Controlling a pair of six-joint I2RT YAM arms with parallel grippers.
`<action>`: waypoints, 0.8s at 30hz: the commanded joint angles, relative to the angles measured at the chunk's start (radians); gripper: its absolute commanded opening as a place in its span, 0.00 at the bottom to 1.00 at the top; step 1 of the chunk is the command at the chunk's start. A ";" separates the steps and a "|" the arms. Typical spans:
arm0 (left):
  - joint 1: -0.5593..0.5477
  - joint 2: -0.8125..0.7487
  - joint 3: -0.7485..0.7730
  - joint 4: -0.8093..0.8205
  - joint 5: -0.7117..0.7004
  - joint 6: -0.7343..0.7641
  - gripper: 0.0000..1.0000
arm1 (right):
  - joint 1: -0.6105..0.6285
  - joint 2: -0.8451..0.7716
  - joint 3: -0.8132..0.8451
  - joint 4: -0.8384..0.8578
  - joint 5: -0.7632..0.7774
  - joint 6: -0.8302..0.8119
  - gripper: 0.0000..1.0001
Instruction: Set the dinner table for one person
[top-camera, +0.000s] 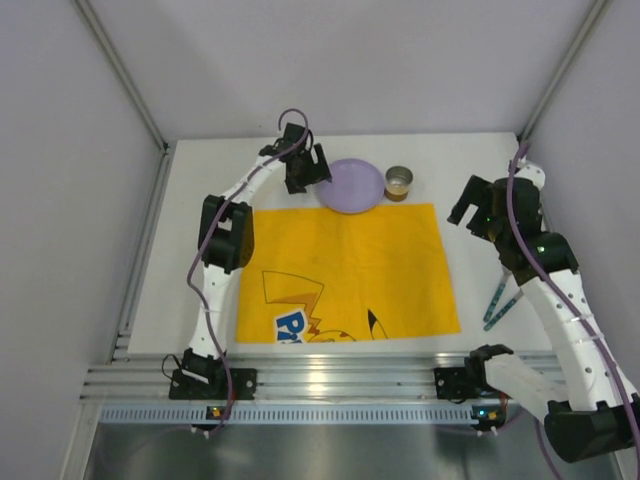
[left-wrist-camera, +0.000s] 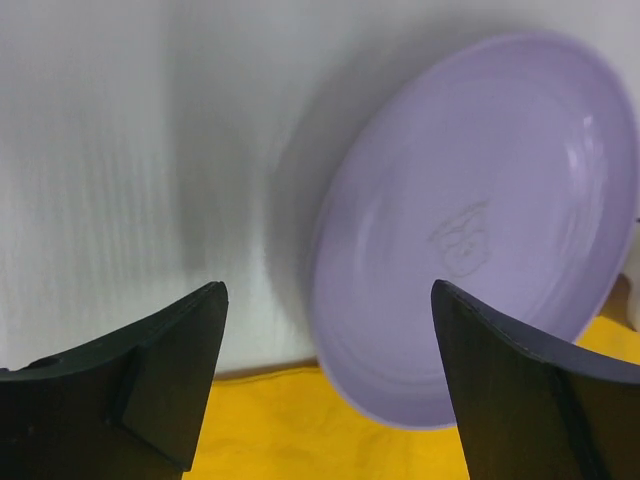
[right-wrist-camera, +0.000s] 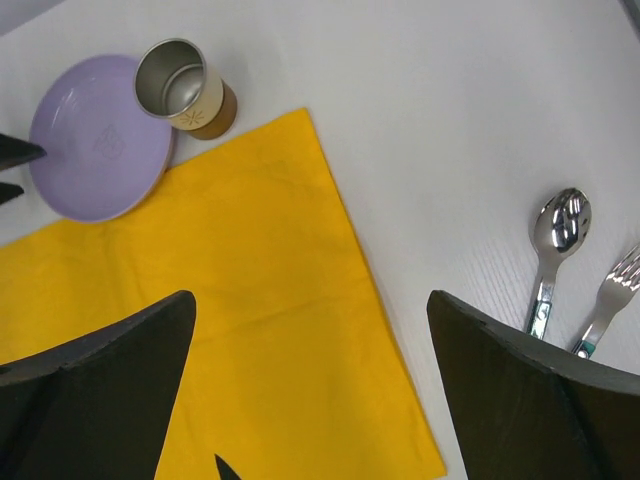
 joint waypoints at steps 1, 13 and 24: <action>-0.009 0.070 0.096 0.077 0.063 -0.028 0.87 | -0.009 -0.002 0.028 -0.006 -0.024 -0.030 1.00; 0.013 0.145 0.134 0.088 0.151 -0.022 0.00 | -0.010 0.256 0.100 0.020 -0.076 -0.033 1.00; 0.048 -0.100 0.173 0.145 0.246 -0.030 0.00 | -0.104 0.805 0.548 0.064 -0.182 -0.079 1.00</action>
